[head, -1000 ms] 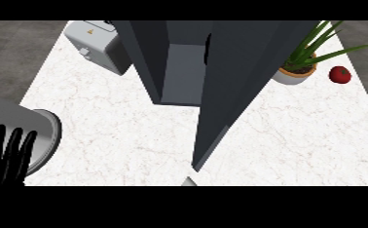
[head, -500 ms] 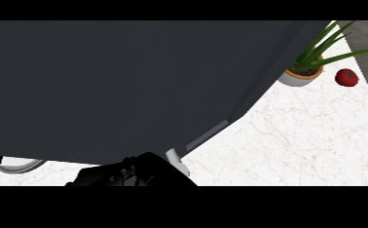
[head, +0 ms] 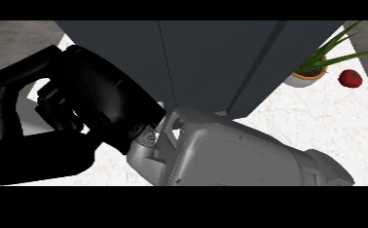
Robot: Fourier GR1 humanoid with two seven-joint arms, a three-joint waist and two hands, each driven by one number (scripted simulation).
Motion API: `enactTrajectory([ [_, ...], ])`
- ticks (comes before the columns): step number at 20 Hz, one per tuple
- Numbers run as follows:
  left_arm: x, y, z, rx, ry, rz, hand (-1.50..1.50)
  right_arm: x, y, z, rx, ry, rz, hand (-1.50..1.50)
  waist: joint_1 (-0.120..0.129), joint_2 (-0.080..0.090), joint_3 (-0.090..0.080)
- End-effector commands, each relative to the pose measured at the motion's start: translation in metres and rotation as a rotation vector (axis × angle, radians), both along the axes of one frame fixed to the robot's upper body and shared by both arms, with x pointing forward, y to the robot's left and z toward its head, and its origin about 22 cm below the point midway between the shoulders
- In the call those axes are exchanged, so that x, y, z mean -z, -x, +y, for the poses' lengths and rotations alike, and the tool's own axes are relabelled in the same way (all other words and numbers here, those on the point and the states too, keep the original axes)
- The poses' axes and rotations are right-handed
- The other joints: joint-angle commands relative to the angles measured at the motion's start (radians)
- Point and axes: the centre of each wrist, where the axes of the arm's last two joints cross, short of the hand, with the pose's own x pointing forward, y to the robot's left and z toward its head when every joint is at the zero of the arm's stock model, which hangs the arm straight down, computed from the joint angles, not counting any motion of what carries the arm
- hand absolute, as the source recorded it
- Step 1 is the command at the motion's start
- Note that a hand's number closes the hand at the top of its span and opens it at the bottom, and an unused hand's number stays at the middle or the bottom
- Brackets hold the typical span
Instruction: Pick up the wine, place it into the cabinet and close the cabinet
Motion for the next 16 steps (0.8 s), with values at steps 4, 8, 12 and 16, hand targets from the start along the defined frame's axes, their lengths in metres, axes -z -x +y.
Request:
enactTrajectory([
  [4, -0.019, -0.013, 0.017, 0.022, -0.01, -0.026, -1.5, -0.009, -0.033, 0.011, -0.308, 0.129, 0.237, 1.5, 0.012, 0.014, 0.0],
  [8, -0.017, -0.008, 0.024, -0.006, -0.019, -0.005, -1.5, -0.019, -0.073, 0.01, -0.301, 0.088, 0.335, 1.5, -0.011, 0.002, 0.001],
  [12, -0.01, -0.005, 0.032, -0.036, -0.006, -0.014, -1.5, -0.001, -0.106, 0.002, -0.152, 0.02, 0.232, 1.5, -0.032, 0.0, 0.001],
  [16, -0.018, -0.002, 0.037, -0.024, 0.003, 0.0, -1.5, 0.014, -0.139, -0.024, -0.006, -0.023, 0.186, 1.5, -0.03, 0.003, 0.002],
])
